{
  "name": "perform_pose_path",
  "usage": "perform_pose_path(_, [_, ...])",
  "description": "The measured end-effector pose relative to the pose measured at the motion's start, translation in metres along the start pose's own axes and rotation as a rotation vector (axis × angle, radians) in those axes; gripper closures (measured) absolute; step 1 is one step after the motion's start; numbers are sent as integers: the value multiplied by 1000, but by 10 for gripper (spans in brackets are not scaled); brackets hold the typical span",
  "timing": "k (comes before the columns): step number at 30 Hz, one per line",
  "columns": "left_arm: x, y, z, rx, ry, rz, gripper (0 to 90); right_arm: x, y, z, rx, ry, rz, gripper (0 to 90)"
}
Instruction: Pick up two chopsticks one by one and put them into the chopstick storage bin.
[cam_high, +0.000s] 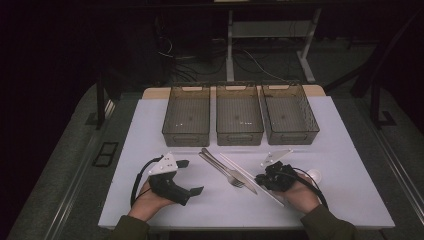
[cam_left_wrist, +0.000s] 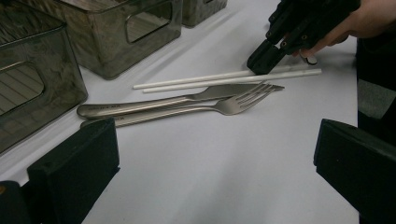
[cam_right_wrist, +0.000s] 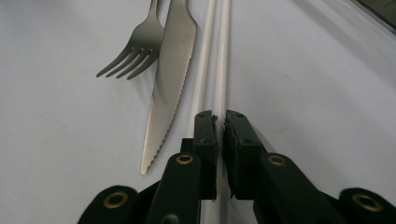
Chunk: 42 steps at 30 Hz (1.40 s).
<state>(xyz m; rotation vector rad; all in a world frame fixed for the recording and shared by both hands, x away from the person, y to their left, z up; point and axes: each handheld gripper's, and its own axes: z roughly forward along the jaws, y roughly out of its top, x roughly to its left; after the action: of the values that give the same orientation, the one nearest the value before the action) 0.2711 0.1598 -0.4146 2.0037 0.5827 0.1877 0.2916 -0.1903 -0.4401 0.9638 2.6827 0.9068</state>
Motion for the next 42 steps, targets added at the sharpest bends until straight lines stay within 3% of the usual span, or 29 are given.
perform_pose_path(7, [0,0,0,-1,0,3,0,6,-3,0,-19,-40,10,840])
perform_pose_path(24, [0,0,0,-9,-10,5,0,-2,0,-9,-41,-13,68,842])
perform_pose_path(42, [0,-1,1,-5,-7,18,0,-9,2,-37,-115,18,68,841])
